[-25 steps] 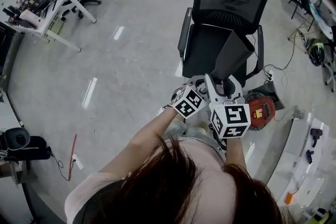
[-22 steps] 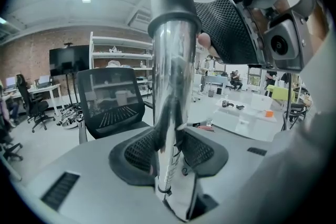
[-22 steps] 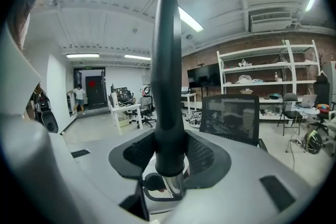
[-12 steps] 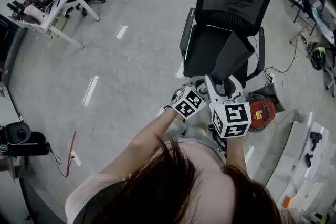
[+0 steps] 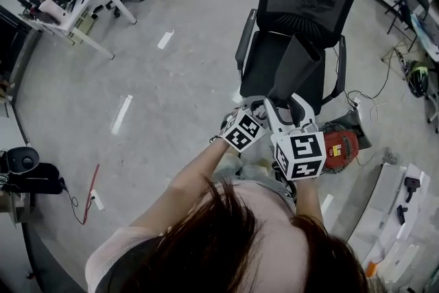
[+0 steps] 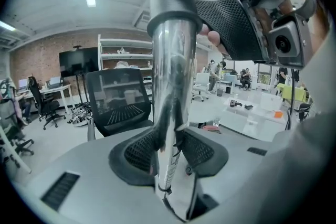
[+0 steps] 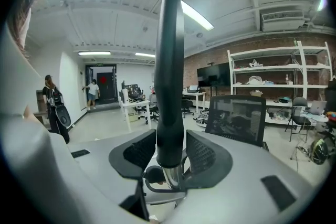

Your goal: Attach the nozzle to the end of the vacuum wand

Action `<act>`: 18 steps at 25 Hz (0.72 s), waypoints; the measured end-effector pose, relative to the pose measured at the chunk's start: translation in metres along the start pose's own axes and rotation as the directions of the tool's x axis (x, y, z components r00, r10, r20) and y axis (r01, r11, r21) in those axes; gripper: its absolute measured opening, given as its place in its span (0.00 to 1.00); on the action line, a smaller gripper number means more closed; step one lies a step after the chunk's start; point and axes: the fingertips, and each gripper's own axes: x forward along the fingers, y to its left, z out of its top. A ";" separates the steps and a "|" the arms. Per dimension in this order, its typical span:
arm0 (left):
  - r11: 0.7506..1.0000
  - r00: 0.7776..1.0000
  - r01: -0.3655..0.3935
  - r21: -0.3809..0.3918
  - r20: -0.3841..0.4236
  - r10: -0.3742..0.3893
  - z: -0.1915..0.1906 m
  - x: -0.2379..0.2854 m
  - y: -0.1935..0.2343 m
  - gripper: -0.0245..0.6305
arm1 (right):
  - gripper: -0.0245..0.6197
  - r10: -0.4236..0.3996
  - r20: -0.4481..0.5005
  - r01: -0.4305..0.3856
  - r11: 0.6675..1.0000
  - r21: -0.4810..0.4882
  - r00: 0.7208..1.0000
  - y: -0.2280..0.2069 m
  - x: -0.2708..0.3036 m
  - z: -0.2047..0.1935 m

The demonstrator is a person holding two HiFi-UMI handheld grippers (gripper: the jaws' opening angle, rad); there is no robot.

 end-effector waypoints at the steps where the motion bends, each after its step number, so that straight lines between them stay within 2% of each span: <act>1: 1.000 1.000 -0.005 0.000 -0.001 0.005 -0.001 0.000 -0.002 0.28 | 0.32 0.004 0.002 -0.004 1.000 0.000 1.000 0.000 -0.004 -0.002; 11: 0.999 0.999 -0.041 -0.010 -0.003 0.041 -0.001 0.000 -0.023 0.28 | 0.32 0.018 0.021 -0.018 1.000 -0.003 1.000 -0.004 -0.053 -0.015; 18: 0.998 0.998 -0.063 -0.001 -0.006 0.063 -0.001 0.003 -0.036 0.28 | 0.32 -0.033 0.047 0.032 0.999 0.017 0.998 -0.027 -0.093 -0.031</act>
